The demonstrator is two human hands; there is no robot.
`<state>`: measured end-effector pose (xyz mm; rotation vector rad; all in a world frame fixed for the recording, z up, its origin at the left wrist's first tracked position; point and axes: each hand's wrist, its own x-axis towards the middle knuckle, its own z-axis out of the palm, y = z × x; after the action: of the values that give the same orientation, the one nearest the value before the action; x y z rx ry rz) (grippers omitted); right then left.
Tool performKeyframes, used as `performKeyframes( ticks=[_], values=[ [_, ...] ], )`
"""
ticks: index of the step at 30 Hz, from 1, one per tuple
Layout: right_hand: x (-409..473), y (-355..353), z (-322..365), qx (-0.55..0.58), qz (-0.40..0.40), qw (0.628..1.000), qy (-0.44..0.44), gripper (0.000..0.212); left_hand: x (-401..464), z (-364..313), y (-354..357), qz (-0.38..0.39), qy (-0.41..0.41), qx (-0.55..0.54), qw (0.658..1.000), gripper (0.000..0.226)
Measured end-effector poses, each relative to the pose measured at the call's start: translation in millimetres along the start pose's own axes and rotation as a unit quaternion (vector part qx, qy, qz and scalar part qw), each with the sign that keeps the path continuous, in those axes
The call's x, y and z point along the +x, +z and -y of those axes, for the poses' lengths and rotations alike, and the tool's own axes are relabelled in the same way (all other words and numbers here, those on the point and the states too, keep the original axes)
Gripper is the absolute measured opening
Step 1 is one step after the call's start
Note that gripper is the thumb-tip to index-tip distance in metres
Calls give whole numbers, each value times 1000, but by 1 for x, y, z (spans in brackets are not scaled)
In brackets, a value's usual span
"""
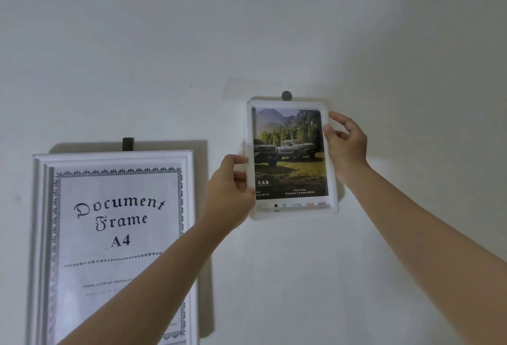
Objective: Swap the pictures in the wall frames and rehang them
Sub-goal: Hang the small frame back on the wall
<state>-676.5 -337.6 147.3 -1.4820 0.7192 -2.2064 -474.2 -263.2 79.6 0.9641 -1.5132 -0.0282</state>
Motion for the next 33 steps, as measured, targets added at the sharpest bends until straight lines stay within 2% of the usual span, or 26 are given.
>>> performKeyframes(
  ticks=[4, 13, 22, 28, 33],
  values=[
    [-2, -2, -9, -53, 2, 998, -40, 33, -3, 5, 8, -17, 26, 41, 999, 43],
    [-14, -8, -19, -98, 2, 994, -57, 39, -11, 9, 16, -31, 15, 34, 999, 44],
    [-34, -16, -23, -132, 13, 990, -42, 42, -30, 9, 15, 8, -1, 59, 998, 44],
    [-66, -37, -30, -171, 24, 984, -37, 44, -66, 7, 12, 40, -60, 60, 996, 61],
    [-123, -78, -49, -231, 61, 970, -43, 43, -125, 17, 16, 70, -140, 43, 987, 66]
  ],
)
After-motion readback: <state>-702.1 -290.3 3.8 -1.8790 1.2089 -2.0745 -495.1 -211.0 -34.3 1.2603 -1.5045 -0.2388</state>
